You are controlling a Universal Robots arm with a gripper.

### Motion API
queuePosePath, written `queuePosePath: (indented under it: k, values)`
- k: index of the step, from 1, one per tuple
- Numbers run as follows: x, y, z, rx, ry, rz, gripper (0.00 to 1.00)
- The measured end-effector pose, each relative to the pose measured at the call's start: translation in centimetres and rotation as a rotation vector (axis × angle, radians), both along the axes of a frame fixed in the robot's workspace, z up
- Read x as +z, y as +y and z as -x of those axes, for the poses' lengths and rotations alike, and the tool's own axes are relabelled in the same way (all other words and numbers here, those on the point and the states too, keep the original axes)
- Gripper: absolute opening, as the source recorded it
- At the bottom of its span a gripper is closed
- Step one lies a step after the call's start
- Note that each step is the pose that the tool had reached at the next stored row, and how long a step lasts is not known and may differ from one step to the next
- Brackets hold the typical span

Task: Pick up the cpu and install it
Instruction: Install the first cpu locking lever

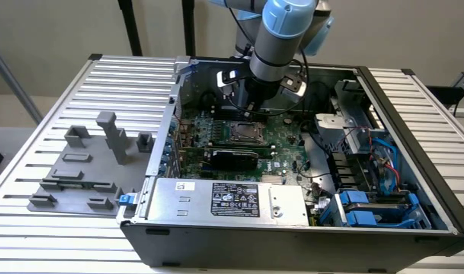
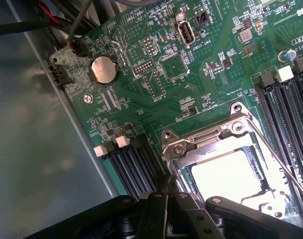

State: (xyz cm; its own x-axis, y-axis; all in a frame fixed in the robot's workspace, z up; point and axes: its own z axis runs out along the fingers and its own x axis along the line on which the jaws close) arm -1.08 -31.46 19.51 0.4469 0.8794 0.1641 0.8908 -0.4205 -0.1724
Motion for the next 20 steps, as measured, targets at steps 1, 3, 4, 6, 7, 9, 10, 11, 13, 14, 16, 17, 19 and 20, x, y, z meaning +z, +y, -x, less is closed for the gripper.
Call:
queuePosePath:
  k: [1, 3, 4, 6, 7, 9, 10, 11, 13, 14, 16, 17, 19, 20]
  values:
    - [0.0, 0.0, 0.0, 0.0, 0.0, -0.0023, 0.11]
    - [0.0, 0.0, 0.0, 0.0, 0.0001, -0.0069, 0.11]
    - [0.0, 0.0, 0.0, 0.0, 0.0001, -0.0088, 0.11]
    - [0.03, 0.0, 0.0, 0.0, 0.0001, -0.0119, 0.11]
    - [0.06, 0.01, 0.0, 0.0, 0.0, -0.0132, 0.11]
    - [0.16, 0.04, 0.0, 0.0, -0.0004, -0.0166, 0.11]
    - [0.31, 0.02, 0.0, 0.0, 0.0004, -0.0161, 0.11]
    - [0.5, -0.01, 0.0, 0.0, 0.0011, -0.0156, 0.11]
    - [0.87, -0.09, 0.0, 0.0, 0.0018, -0.0168, 0.11]
    - [1.03, -0.19, 0.0, 0.0, 0.0024, -0.0172, 0.11]
    - [1.3, -0.53, 0.0, 0.0, 0.0032, -0.0188, 0.11]
    - [1.41, -0.78, 0.0, 0.0, 0.0034, -0.0204, 0.11]
    - [1.64, -1.35, 0.0, 0.0, 0.004, -0.0237, 0.11]
    - [1.75, -1.62, 0.0, 0.0, 0.0042, -0.0253, 0.11]
